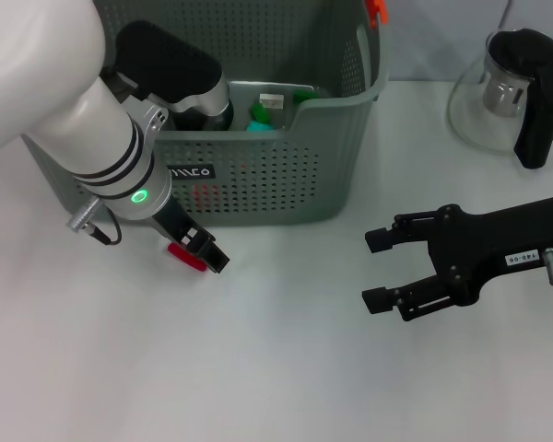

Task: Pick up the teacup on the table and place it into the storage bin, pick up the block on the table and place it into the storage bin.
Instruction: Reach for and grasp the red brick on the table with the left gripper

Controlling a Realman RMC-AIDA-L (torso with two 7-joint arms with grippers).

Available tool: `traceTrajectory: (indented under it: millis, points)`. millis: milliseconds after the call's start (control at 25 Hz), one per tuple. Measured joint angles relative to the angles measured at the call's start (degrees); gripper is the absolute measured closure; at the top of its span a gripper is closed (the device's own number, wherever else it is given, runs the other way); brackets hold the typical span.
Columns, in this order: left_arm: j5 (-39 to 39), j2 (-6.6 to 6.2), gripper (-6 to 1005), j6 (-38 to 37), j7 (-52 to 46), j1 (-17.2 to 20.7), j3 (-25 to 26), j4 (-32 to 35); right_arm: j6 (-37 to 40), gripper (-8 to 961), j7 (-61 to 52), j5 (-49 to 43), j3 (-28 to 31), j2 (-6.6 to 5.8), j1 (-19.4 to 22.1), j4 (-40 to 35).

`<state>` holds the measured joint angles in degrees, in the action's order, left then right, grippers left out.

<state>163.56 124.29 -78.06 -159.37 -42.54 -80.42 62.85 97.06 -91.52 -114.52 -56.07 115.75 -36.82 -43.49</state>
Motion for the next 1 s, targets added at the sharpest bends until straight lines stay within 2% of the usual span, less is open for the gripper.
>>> traceTrajectory:
  millis: [1000]
  points:
    - [0.09,-0.37,108,3.7,-0.23,-0.97,-0.35,-4.83,-0.2,25,-0.23,0.0,-0.01,0.0,-0.14,0.23]
